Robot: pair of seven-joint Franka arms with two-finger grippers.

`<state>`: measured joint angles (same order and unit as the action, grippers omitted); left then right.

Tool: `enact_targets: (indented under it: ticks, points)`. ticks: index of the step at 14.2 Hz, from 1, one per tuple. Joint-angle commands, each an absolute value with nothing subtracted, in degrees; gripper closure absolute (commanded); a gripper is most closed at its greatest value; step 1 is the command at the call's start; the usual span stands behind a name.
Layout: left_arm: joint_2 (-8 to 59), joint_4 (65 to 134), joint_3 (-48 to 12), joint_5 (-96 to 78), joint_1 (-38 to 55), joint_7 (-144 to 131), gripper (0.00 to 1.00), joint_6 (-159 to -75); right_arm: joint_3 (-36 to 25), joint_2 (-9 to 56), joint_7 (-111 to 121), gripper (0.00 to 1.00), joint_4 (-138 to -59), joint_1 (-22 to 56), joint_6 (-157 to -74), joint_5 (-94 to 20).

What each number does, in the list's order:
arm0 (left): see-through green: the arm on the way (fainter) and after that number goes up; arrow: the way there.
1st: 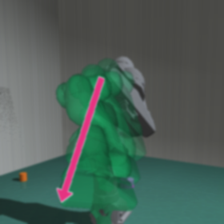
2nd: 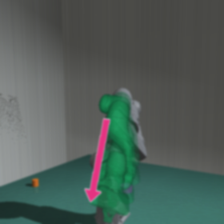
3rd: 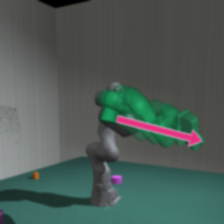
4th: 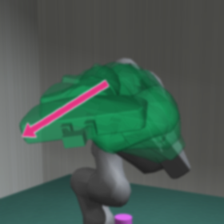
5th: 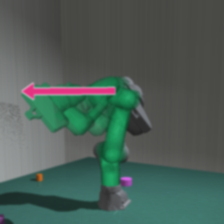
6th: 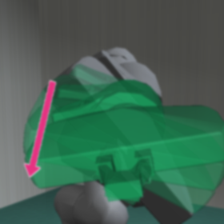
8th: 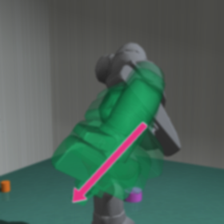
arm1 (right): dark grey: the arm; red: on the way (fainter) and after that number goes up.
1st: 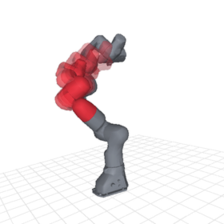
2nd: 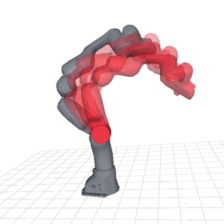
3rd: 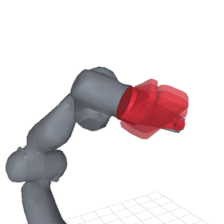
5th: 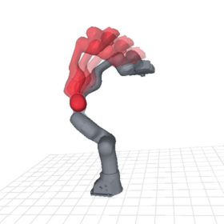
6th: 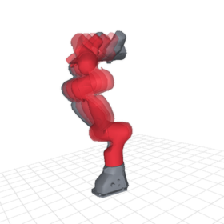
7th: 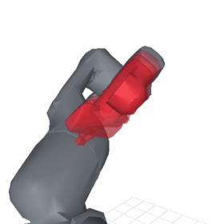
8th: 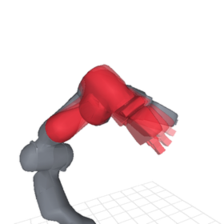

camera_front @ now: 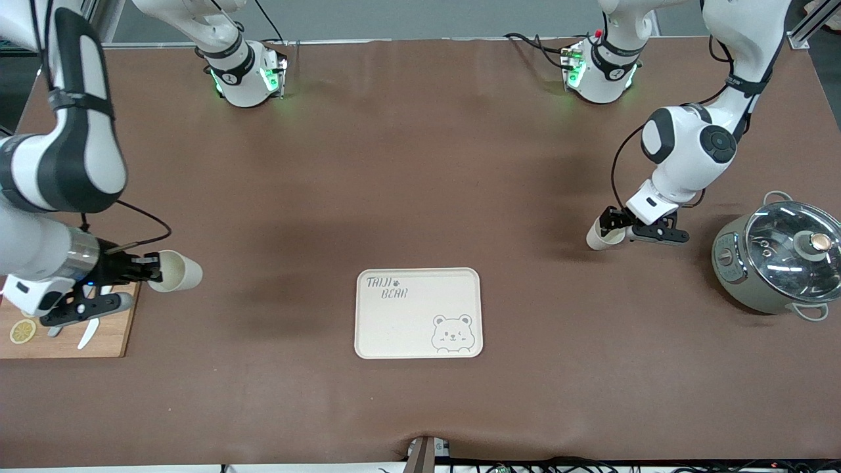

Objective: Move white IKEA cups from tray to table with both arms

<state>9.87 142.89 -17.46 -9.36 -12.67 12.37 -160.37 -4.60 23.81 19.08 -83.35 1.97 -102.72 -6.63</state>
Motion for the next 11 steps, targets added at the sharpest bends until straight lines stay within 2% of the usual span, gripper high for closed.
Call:
enact_targets:
  ticks: [1, 4, 8, 11]
  points:
    - [3.3, 142.3, -18.5, -10.7, -13.0, 12.2, 0.0, -151.1, -3.5, 22.4, 25.1, 1.0, -90.1, -1.1, -109.7, -8.3]
    - [2.6, 135.1, -18.4, -10.6, -13.1, 12.0, 0.0, -141.0, -3.5, 22.6, 26.5, 1.0, -97.1, -1.1, -120.1, -8.3]
    - [4.8, 116.4, -17.7, -7.5, -13.5, 10.4, 0.0, -121.8, -3.5, 23.8, 26.5, 1.0, -100.6, -1.0, -127.5, -8.3]
    - [5.4, 104.1, -17.7, -2.6, -15.0, 10.3, 0.0, -115.6, -3.4, 26.0, 26.5, 1.0, -100.8, -0.9, -130.4, -9.3]
